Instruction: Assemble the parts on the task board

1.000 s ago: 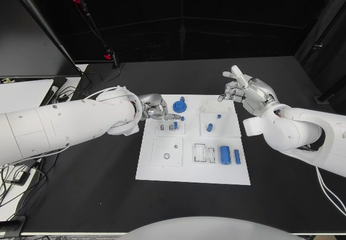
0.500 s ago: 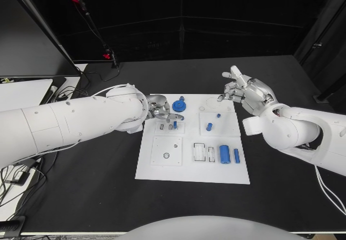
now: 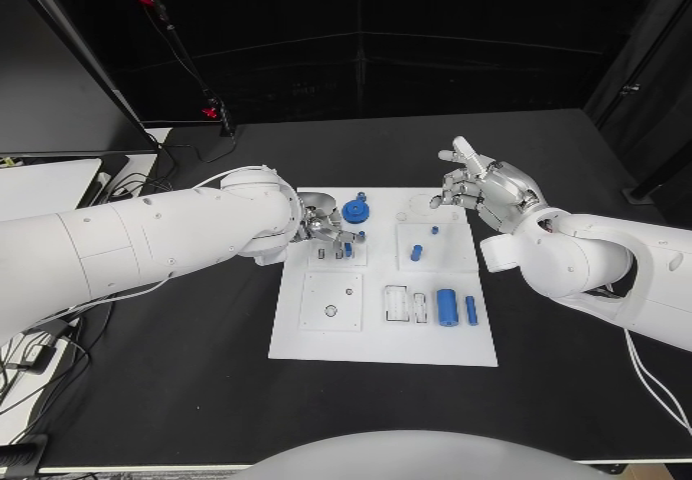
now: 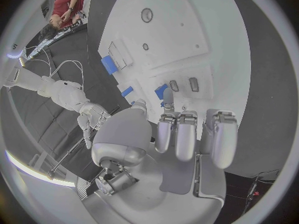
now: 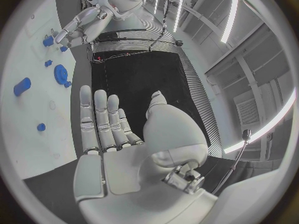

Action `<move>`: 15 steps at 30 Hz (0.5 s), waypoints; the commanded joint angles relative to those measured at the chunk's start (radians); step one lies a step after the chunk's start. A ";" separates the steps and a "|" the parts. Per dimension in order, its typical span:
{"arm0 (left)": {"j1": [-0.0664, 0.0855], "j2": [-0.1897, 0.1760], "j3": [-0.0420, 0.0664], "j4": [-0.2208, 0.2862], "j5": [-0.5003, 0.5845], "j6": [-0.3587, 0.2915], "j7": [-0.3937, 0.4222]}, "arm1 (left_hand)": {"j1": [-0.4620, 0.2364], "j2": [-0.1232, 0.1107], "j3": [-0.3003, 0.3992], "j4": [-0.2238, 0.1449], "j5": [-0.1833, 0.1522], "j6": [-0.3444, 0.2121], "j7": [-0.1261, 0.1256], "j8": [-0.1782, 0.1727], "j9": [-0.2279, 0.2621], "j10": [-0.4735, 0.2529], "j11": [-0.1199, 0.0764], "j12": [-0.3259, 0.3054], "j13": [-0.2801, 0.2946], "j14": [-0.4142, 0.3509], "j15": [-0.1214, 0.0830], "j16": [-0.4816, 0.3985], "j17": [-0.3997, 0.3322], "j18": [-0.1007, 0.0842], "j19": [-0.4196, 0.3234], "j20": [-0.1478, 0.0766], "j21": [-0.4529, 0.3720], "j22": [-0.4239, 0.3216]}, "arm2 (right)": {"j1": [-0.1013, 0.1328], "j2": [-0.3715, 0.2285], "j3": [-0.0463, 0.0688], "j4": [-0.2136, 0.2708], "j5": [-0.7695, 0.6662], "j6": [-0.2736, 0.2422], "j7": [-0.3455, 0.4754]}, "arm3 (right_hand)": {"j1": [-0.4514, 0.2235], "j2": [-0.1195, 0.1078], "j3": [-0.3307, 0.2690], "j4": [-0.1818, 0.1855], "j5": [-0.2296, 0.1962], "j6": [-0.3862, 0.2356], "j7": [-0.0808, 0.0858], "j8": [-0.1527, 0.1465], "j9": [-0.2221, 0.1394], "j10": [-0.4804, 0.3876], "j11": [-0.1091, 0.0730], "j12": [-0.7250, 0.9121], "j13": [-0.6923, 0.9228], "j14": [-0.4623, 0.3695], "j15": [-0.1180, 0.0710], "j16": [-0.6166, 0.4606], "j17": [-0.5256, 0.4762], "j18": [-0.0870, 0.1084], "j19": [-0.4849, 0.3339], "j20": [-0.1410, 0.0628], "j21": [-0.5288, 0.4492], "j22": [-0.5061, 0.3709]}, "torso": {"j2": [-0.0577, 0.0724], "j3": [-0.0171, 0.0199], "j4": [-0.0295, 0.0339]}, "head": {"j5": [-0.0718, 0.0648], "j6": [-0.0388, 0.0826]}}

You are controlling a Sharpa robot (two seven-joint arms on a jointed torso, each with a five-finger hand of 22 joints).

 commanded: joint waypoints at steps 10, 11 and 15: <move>-0.003 0.022 0.001 -0.032 0.012 0.051 -0.006 | 0.038 -0.003 -0.011 -0.002 0.009 0.019 -0.002 -0.023 0.017 0.104 -0.009 0.003 0.263 0.103 -0.012 0.001 0.263 -0.006 0.104 -0.009 0.003 0.263 | -0.002 0.007 -0.001 -0.004 0.001 0.010 -0.027 | 0.000 0.009 -0.008 0.000 0.005 -0.013 0.093 0.013 -0.003 -0.008 0.002 0.006 -0.009 -0.013 0.001 0.007 -0.009 0.015 -0.006 0.004 -0.008 -0.003 | 0.000 0.0007 0.0020 | -0.007 -0.004; -0.003 0.022 0.001 -0.033 0.012 0.052 -0.006 | 0.043 -0.002 -0.010 -0.002 0.010 0.019 -0.003 -0.025 0.019 0.104 -0.010 0.003 0.263 0.103 -0.013 0.001 0.263 -0.006 0.104 -0.009 0.003 0.263 | -0.002 0.007 -0.001 -0.004 0.001 0.010 -0.028 | 0.000 0.009 -0.008 0.000 0.005 -0.013 0.093 0.013 -0.003 -0.008 0.002 0.006 -0.009 -0.013 0.001 0.007 -0.009 0.015 -0.006 0.004 -0.008 -0.003 | 0.000 0.0008 0.0021 | -0.007 -0.005; -0.004 0.026 0.001 -0.039 0.012 0.050 -0.014 | 0.072 0.000 -0.008 -0.002 0.013 0.024 -0.004 -0.039 0.031 0.104 -0.012 0.003 0.263 0.103 -0.015 0.001 0.263 -0.006 0.104 -0.012 0.003 0.263 | -0.003 0.009 -0.001 -0.006 0.001 0.013 -0.030 | -0.003 0.014 -0.009 0.001 0.003 -0.016 0.094 0.020 -0.004 -0.011 0.003 0.009 -0.015 -0.018 0.002 0.009 -0.016 0.015 -0.008 0.005 -0.009 -0.005 | 0.000 0.0009 0.0019 | -0.006 -0.006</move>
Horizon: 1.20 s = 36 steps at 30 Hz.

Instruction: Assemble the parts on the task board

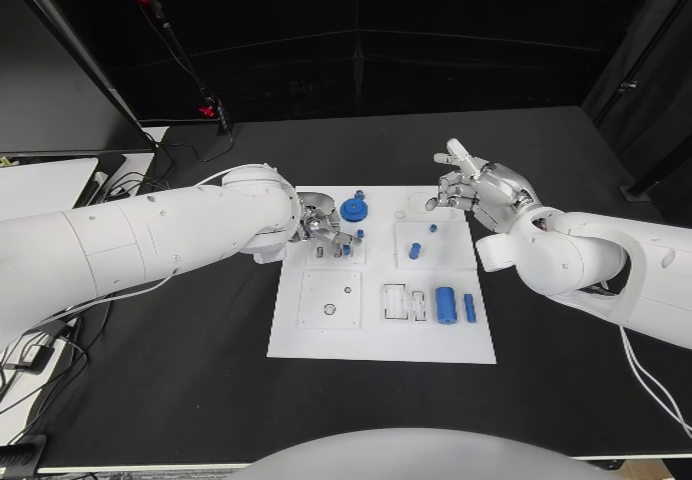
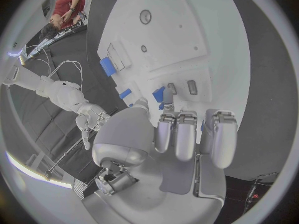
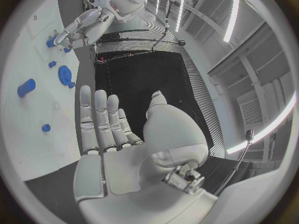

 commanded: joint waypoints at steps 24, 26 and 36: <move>-0.005 0.031 0.001 -0.038 0.006 0.016 -0.023 | 0.003 0.037 -0.014 0.002 0.003 0.017 -0.001 -0.028 0.038 0.104 -0.005 0.003 0.263 0.104 -0.013 0.001 0.263 -0.006 0.104 -0.009 0.003 0.263 | -0.002 0.001 0.000 0.001 0.001 0.010 -0.009 | -0.008 0.021 -0.009 -0.001 0.001 -0.014 0.097 0.023 -0.005 -0.013 0.001 0.008 -0.017 -0.019 0.004 0.007 -0.020 0.016 -0.008 0.004 -0.009 -0.006 | 0.000 0.0011 0.0012 | -0.006 -0.012; -0.006 0.033 0.001 -0.040 0.006 0.021 -0.025 | 0.002 0.037 -0.016 0.002 0.002 0.017 -0.001 -0.029 0.039 0.104 -0.005 0.003 0.263 0.104 -0.012 0.001 0.263 -0.006 0.104 -0.009 0.003 0.263 | -0.002 0.001 0.000 0.001 0.001 0.009 -0.009 | -0.008 0.021 -0.009 -0.001 0.001 -0.014 0.097 0.023 -0.005 -0.013 0.001 0.008 -0.017 -0.019 0.004 0.007 -0.020 0.016 -0.008 0.004 -0.009 -0.006 | 0.000 0.0014 0.0013 | -0.006 -0.012; -0.009 0.042 0.001 -0.045 0.006 0.032 -0.027 | 0.012 0.041 -0.016 -0.001 0.005 0.014 -0.002 -0.036 0.048 0.104 -0.005 0.003 0.263 0.104 -0.012 0.001 0.263 -0.006 0.104 -0.009 0.003 0.263 | -0.002 0.002 -0.001 -0.001 0.001 0.006 -0.012 | -0.008 0.021 -0.010 -0.001 0.001 -0.015 0.098 0.024 -0.006 -0.013 0.002 0.009 -0.019 -0.020 0.004 0.008 -0.021 0.016 -0.008 0.004 -0.010 -0.007 | 0.000 0.0003 0.0010 | -0.009 -0.013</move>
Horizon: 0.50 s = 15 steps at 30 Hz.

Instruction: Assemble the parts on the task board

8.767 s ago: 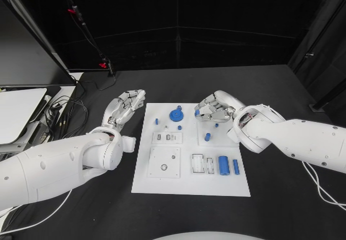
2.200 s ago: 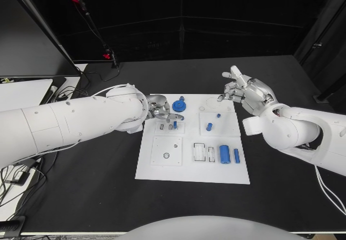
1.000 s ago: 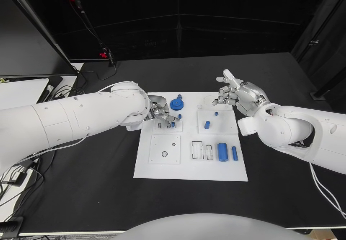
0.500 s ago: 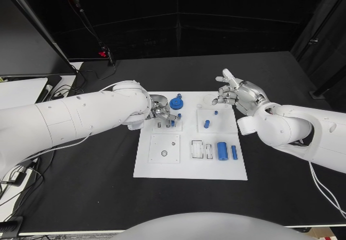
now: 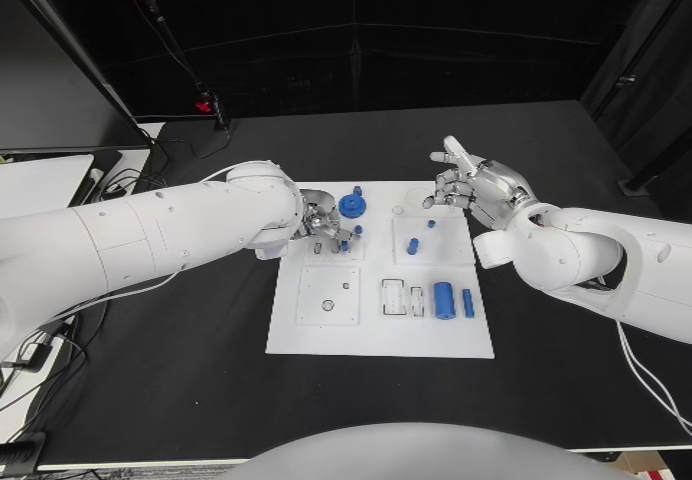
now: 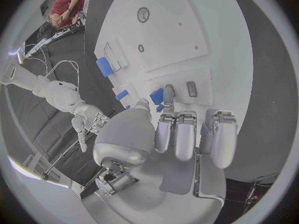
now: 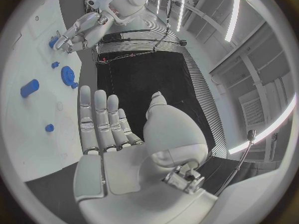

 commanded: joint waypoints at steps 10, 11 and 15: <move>0.000 0.008 0.001 -0.004 0.004 0.010 -0.006 | 0.043 0.010 0.002 0.001 0.011 0.005 0.000 -0.019 0.026 0.104 -0.007 0.003 0.263 0.105 -0.008 0.001 0.263 -0.006 0.104 -0.010 0.003 0.263 | 0.001 0.001 0.000 0.000 0.001 0.003 0.001 | 0.001 0.012 -0.007 0.001 0.001 -0.006 0.100 0.004 -0.002 -0.006 0.002 0.005 -0.001 -0.008 0.000 0.007 -0.002 0.016 -0.005 0.000 -0.006 -0.001 | -0.001 0.0002 0.0003 | -0.004 0.000; 0.000 0.008 0.001 -0.005 0.004 0.010 -0.006 | 0.046 0.011 0.002 0.001 0.013 0.005 0.000 -0.021 0.028 0.104 -0.007 0.003 0.263 0.105 -0.008 0.001 0.263 -0.006 0.104 -0.010 0.003 0.263 | 0.001 0.001 0.000 -0.001 0.001 0.003 0.001 | 0.001 0.012 -0.007 0.001 0.001 -0.006 0.100 0.004 -0.002 -0.006 0.002 0.005 -0.001 -0.008 0.000 0.007 -0.002 0.016 -0.005 0.000 -0.006 -0.001 | -0.001 0.0002 0.0003 | -0.004 0.000; -0.001 0.010 0.001 -0.005 0.004 0.010 -0.006 | 0.050 0.013 0.003 0.001 0.015 0.005 0.000 -0.023 0.031 0.104 -0.007 0.003 0.263 0.105 -0.008 0.001 0.263 -0.006 0.104 -0.010 0.003 0.263 | 0.001 0.001 0.000 -0.001 0.001 0.004 -0.001 | 0.001 0.012 -0.007 0.001 0.002 -0.007 0.100 0.005 -0.002 -0.007 0.002 0.006 -0.003 -0.008 0.000 0.007 -0.003 0.016 -0.005 0.001 -0.006 -0.002 | 0.000 -0.0002 0.0003 | -0.004 0.000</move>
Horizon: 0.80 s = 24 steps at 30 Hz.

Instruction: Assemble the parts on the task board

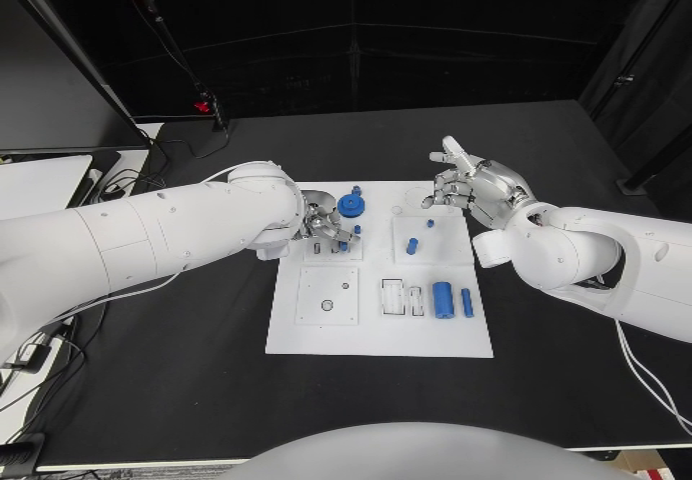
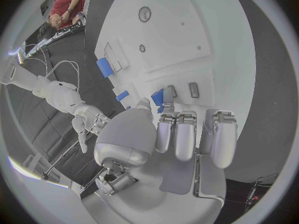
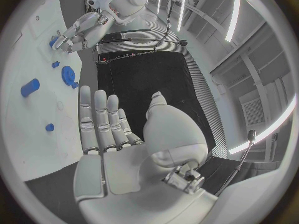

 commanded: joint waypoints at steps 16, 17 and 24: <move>0.001 0.003 0.001 -0.004 0.003 -0.004 0.021 | 0.204 -0.035 0.141 -0.001 0.366 0.022 -0.011 -0.066 0.081 0.104 -0.017 0.003 0.263 0.105 -0.019 0.001 0.263 -0.007 0.106 -0.017 0.003 0.263 | -0.003 0.000 -0.001 -0.003 0.001 0.002 -0.004 | 0.000 0.013 -0.007 0.000 0.003 -0.008 0.100 0.007 -0.002 -0.007 0.002 0.006 -0.003 -0.009 0.000 0.004 -0.003 0.016 -0.005 0.001 -0.006 -0.002 | 0.000 -0.0003 0.0000 | -0.007 -0.001; 0.001 0.002 0.001 -0.004 0.003 -0.005 0.024 | 0.222 -0.044 0.159 -0.004 0.390 0.024 -0.011 -0.068 0.087 0.104 -0.017 0.003 0.263 0.105 -0.020 0.001 0.263 -0.007 0.106 -0.018 0.003 0.263 | -0.003 0.000 -0.001 -0.004 0.001 0.002 -0.005 | 0.000 0.013 -0.007 0.000 0.003 -0.008 0.100 0.007 -0.002 -0.007 0.002 0.006 -0.003 -0.009 0.000 0.004 -0.003 0.016 -0.005 0.001 -0.006 -0.002 | 0.000 -0.0004 0.0000 | -0.007 -0.001; 0.000 -0.007 0.001 -0.001 0.003 -0.025 0.051 | 0.286 -0.112 0.255 -0.003 0.444 0.032 -0.004 -0.088 0.124 0.104 -0.012 0.003 0.263 0.105 -0.020 0.001 0.263 -0.007 0.106 -0.020 0.003 0.263 | -0.007 -0.001 -0.001 -0.006 0.001 0.000 -0.010 | 0.000 0.013 -0.007 0.001 0.003 -0.009 0.100 0.009 -0.002 -0.008 0.003 0.007 -0.005 -0.009 0.000 0.005 -0.005 0.016 -0.005 0.001 -0.006 -0.002 | 0.000 -0.0006 0.0006 | -0.011 -0.003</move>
